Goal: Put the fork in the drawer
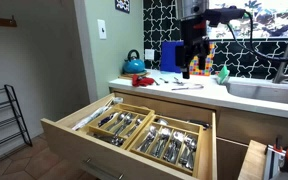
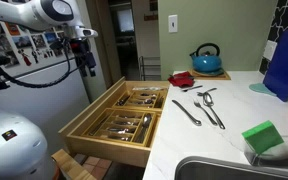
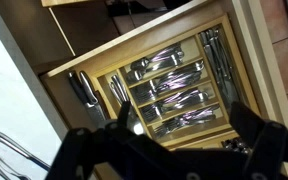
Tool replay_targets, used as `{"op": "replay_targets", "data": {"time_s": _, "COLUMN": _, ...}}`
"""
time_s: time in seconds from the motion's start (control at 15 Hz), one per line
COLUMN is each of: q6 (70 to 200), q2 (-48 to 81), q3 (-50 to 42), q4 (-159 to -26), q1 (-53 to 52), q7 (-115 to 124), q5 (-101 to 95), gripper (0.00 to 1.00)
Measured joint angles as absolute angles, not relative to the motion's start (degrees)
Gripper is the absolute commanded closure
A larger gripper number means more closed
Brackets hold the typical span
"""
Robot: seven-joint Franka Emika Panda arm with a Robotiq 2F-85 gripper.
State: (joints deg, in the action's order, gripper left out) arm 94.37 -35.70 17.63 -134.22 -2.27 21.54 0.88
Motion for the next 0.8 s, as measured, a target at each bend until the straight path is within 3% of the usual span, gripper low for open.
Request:
{"op": "replay_targets", "data": {"time_s": 0.47, "q6": 94.4, "q2": -35.7, "q3": 16.8, "q4": -134.3, "q1": -2.1, "q7": 21.5, "q5": -0.3, "gripper": 0.0}}
{"op": "replay_targets", "data": {"time_s": 0.8, "q6": 94.9, "q2": -36.2, "q3": 9.5, "q4": -136.2, "q1": -0.2, "q7": 14.7, "q5": -10.8, "gripper": 0.0}}
